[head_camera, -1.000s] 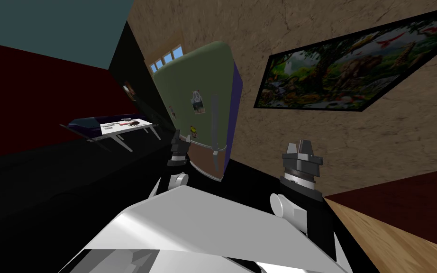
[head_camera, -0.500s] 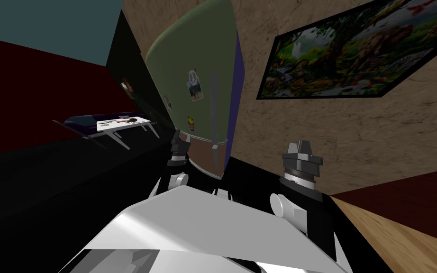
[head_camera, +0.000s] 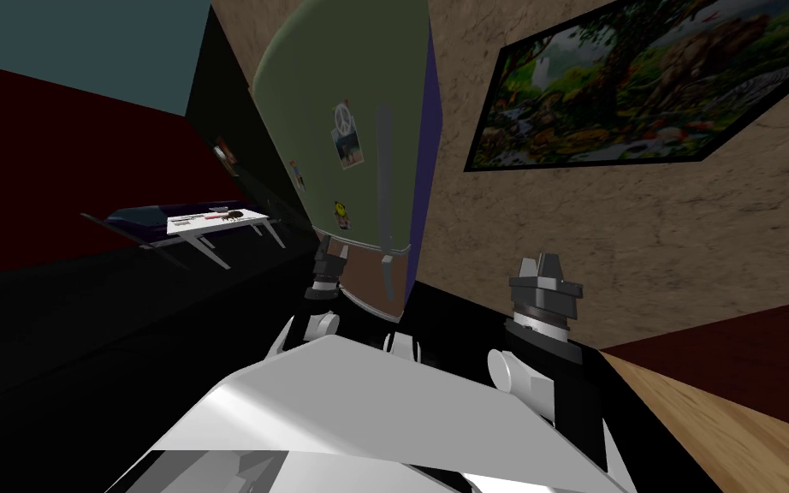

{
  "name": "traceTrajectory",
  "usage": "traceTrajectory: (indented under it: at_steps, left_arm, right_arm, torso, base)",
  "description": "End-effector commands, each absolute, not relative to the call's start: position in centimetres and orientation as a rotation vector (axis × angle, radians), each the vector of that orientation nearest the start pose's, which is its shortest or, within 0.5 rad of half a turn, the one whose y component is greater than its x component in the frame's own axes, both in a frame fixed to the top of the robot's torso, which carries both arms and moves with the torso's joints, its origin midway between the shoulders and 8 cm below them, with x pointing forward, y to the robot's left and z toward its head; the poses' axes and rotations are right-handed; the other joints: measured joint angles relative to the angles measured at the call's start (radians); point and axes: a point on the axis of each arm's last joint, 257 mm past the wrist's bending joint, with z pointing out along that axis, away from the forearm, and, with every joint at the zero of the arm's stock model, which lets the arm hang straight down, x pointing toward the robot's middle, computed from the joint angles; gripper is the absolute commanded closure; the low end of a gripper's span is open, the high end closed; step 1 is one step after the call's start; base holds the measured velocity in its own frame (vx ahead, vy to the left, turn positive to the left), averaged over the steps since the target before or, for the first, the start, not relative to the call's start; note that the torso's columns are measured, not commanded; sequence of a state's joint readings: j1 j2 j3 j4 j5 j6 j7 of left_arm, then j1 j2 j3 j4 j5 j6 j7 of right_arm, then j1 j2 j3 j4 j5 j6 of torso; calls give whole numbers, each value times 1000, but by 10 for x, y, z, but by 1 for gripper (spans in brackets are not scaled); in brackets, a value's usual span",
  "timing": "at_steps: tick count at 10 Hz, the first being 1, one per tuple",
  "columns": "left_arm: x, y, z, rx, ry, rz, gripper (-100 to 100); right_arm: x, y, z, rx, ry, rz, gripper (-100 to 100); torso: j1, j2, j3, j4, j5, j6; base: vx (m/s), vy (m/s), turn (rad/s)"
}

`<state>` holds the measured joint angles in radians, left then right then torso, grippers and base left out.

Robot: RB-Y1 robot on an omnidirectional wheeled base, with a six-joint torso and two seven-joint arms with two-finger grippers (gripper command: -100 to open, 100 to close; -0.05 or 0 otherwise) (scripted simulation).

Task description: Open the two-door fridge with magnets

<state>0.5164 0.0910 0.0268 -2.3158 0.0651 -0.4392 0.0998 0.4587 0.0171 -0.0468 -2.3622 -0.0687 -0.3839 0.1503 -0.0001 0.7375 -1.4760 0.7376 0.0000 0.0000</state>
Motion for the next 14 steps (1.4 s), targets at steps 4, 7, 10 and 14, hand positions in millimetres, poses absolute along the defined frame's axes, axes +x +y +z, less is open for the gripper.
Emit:
traceTrajectory:
  at_steps: [4, 7, 10, 14]
  left_arm:
    - [360, 277, -2, -659, 720, -1390, -100]
    - [367, 275, -14, -658, 729, -1387, -100]
    - [377, 271, -33, -665, 734, -1383, -100]
    - [385, 265, -51, -663, 750, -1380, -100]
  right_arm:
    - [344, -298, 53, 648, 592, 1179, 0]
    - [344, -298, 53, 648, 592, 1179, 0]
    - [344, -298, 53, 648, 592, 1179, 0]
    - [344, -298, 53, 648, 592, 1179, 0]
  torso:
    - [0, 1, 0, 0, 0, 0]
    - [0, 1, 0, 0, 0, 0]
    - [0, 0, 0, 0, 0, 0]
    - [0, 1, 0, 1, 0, 0]
  base:
    - [15, -8, -31]
    - [13, -6, -27]
    - [18, -11, -42]
    - [16, -7, -32]
